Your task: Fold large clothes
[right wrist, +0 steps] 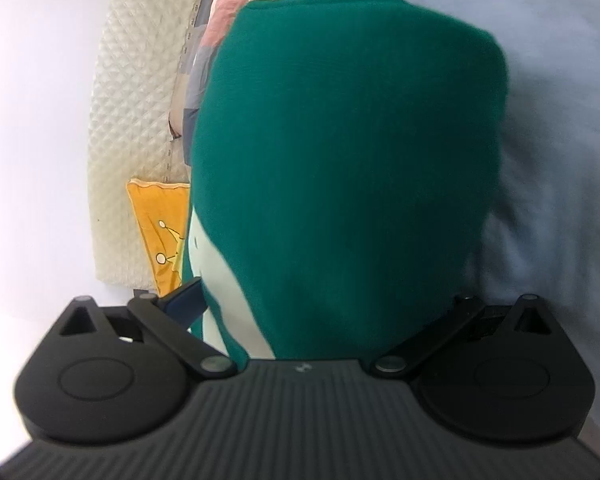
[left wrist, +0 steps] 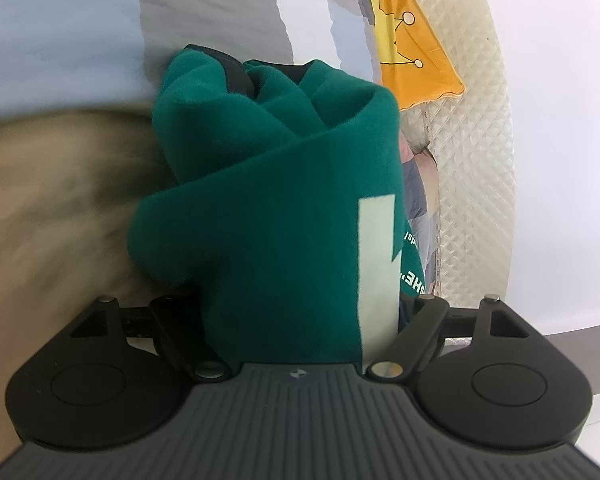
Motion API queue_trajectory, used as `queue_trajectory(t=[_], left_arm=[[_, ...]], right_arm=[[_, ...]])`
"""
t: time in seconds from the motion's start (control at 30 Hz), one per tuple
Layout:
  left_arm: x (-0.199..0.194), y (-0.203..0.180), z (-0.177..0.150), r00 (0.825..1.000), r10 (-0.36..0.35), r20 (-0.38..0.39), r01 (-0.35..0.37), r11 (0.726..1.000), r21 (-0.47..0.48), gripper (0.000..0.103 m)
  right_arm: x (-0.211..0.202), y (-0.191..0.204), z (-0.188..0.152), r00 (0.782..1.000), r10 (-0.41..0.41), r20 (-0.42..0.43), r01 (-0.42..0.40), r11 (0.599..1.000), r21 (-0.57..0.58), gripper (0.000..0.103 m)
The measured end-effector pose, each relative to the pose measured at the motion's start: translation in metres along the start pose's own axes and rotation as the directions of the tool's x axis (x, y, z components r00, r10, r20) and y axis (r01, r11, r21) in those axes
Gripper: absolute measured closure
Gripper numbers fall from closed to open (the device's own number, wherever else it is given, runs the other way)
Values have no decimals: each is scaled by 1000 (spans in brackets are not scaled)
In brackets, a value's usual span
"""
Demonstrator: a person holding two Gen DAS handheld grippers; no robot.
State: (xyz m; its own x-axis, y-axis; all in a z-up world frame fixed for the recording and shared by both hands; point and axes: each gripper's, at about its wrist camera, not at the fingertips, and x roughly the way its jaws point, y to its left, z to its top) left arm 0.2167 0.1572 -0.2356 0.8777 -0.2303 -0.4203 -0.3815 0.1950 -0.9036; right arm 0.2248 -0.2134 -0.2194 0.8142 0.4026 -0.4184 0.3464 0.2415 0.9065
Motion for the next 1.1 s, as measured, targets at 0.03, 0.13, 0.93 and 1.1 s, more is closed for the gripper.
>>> queue_trajectory(t=[0.03,0.13,0.93,1.1], left_arm=[[2,-1,0,1000,2,-2,-2,1000,-2,20],[5,5,12,1000,-6,-18,6,1000,-18,15],[-21,-22,13,995,-90,32,83,979,186,53],[-43,-33,13,991,-135,4,131,969,211,53]], right_arm=[[3,1,1,1000,1,0,-1,1000,-4,0],[11,1,4,1000,8,-2,-8,1000,-8,0],[-19,22,6,975,222,-18,-222,958,-180,51],[-43,35,4,969,243,-52,-248,946,-211,52]])
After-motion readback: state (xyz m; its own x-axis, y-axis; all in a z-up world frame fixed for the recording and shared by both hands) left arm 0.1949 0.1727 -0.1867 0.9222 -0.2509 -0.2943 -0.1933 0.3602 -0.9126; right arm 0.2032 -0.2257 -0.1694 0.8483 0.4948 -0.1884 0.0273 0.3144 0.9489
